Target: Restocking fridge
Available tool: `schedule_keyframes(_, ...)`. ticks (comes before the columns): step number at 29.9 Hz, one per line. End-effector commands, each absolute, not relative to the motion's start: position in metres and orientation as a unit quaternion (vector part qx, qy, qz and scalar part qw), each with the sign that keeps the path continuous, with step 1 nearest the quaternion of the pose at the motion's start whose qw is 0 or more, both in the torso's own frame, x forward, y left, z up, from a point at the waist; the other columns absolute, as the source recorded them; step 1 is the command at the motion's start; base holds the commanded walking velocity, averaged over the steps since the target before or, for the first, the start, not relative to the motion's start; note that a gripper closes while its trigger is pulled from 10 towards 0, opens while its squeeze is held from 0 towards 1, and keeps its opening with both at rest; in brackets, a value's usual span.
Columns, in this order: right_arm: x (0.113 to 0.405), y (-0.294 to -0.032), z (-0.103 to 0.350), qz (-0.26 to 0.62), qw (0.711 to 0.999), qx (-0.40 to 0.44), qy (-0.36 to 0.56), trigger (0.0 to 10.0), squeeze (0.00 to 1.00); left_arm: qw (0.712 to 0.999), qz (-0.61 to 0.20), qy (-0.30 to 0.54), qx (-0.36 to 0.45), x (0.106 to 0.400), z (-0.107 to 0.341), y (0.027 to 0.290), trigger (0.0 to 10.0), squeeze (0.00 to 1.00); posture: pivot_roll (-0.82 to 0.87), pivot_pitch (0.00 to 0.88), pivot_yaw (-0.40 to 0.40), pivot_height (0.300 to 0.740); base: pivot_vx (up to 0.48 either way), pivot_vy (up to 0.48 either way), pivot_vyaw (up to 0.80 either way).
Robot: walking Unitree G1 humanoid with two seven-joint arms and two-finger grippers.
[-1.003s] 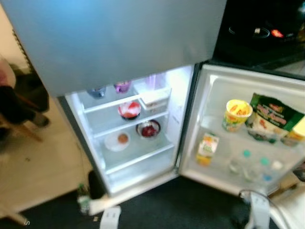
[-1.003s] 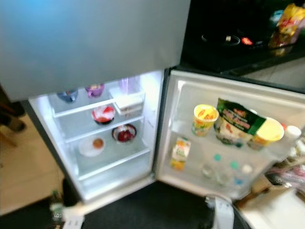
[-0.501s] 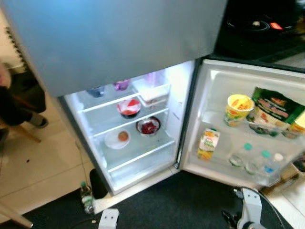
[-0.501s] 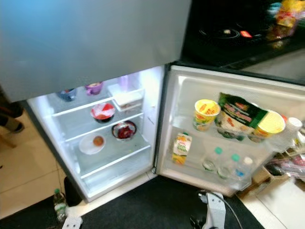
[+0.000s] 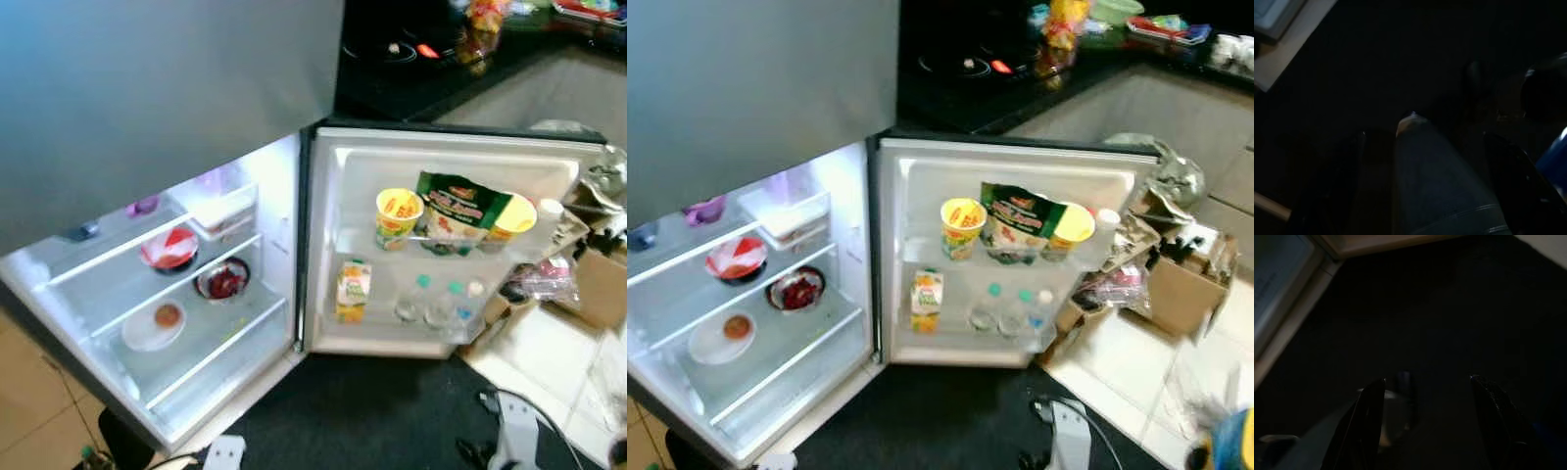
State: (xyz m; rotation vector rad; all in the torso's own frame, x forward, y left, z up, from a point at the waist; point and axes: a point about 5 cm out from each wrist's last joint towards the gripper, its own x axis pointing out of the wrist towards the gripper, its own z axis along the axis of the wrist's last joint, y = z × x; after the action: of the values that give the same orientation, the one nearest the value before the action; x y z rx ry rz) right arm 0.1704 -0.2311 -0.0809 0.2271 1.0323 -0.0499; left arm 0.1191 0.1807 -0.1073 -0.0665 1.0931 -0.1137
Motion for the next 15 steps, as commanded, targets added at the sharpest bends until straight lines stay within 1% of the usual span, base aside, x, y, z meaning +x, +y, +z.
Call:
schedule_keyframes(1,0.171,-0.234,-0.0799,-0.028,0.866,0.105,0.489,10.0,0.0,0.851,-0.057,0.521,-0.03,0.1184,-0.1075,0.1802,10.0,0.0,-0.05,0.0,-0.019,0.74,0.0,0.0,0.0)
schedule_keyframes(15,0.1706,-0.2344,-0.08,-0.03,0.866,0.106,0.488,10.0,0.0,0.85,-0.067,0.522,-0.036,0.1188,-0.1075,0.1783,10.0,0.0,-0.06,0.0,-0.017,0.74,0.0,0.0,0.0)
